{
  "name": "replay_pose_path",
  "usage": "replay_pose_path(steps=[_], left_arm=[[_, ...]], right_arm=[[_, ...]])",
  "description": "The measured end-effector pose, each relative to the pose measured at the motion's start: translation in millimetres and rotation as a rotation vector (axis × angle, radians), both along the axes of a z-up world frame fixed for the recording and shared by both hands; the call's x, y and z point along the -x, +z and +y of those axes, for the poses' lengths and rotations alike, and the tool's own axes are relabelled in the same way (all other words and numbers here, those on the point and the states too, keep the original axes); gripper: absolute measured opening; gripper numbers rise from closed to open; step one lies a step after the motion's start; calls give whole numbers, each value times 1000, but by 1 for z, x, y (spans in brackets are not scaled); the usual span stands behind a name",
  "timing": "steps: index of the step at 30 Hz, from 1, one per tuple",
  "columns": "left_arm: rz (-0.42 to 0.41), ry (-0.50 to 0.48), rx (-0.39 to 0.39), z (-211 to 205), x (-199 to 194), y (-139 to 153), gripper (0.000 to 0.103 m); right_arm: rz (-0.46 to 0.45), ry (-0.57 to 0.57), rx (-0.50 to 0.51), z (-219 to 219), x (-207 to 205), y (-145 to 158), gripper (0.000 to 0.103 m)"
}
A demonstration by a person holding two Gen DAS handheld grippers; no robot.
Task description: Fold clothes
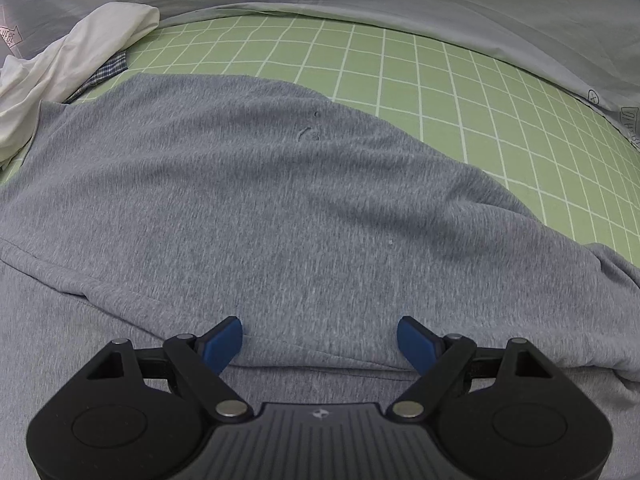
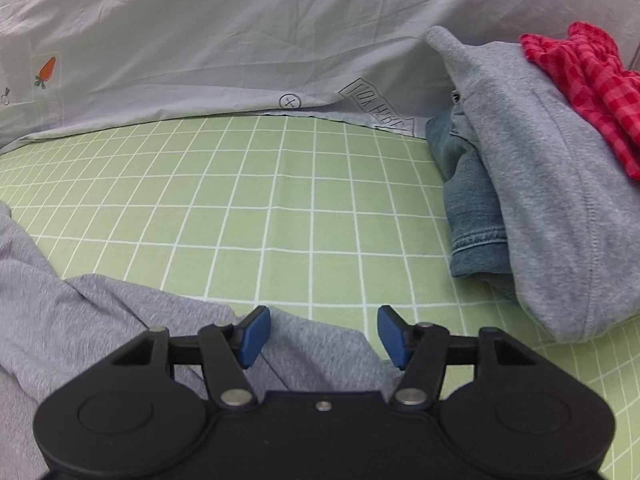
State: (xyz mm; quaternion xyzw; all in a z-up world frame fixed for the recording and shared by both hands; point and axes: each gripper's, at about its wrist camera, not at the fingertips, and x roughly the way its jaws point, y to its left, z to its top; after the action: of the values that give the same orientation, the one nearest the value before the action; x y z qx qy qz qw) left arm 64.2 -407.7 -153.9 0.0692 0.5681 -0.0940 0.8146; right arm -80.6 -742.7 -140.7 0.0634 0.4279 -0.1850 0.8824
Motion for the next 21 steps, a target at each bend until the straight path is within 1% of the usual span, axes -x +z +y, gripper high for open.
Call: replay_pose_path(steps=[3,4,5,6,7,8,10,13,14,15,16,17,18,19,21], left_arm=[[4,-29,-35,-6,0,-1,85],[6,-34,-38,-7,-1,-1,85],[11,-36,-38,-8,-3,-1,85],[16,-36,-35,-9,-4,-1,85],[19,-41,-34,-10,-5,-1,85],[21,-49,-35,-11,-6,-1,85],[17,-67,-43,-13,-7,-1,85],[15,-75,-39,-12,-6,0,86],[20,-71,-31,-11,-6,-1,87],[23,-64,-22,-10,-6,-1,89],[25,-52,-14,-7,-7,-2,89],[26,-43,-9,-6,-8,-2,90],[25,-42,-10,-6,-8,-2,90],[23,-46,-13,-6,-8,-2,90],[17,-48,-17,-7,-7,-1,90]], right_arm=[[34,22,-9,7,2,-10,60],[44,26,7,10,3,-12,52],[47,24,27,13,4,-15,44],[43,8,49,14,5,-15,17],[28,-23,62,11,6,-14,3],[-6,-61,68,7,9,-8,2],[-101,-156,104,-6,16,13,2],[-252,-245,188,-20,29,47,2],[-290,-273,201,-25,32,55,2],[-303,-285,197,-28,33,58,4],[-292,-275,186,-31,31,55,9],[-251,-263,189,-31,28,50,16],[-198,-257,203,-31,24,44,31],[-176,-255,209,-29,25,41,36],[-188,-268,192,-23,34,37,39]])
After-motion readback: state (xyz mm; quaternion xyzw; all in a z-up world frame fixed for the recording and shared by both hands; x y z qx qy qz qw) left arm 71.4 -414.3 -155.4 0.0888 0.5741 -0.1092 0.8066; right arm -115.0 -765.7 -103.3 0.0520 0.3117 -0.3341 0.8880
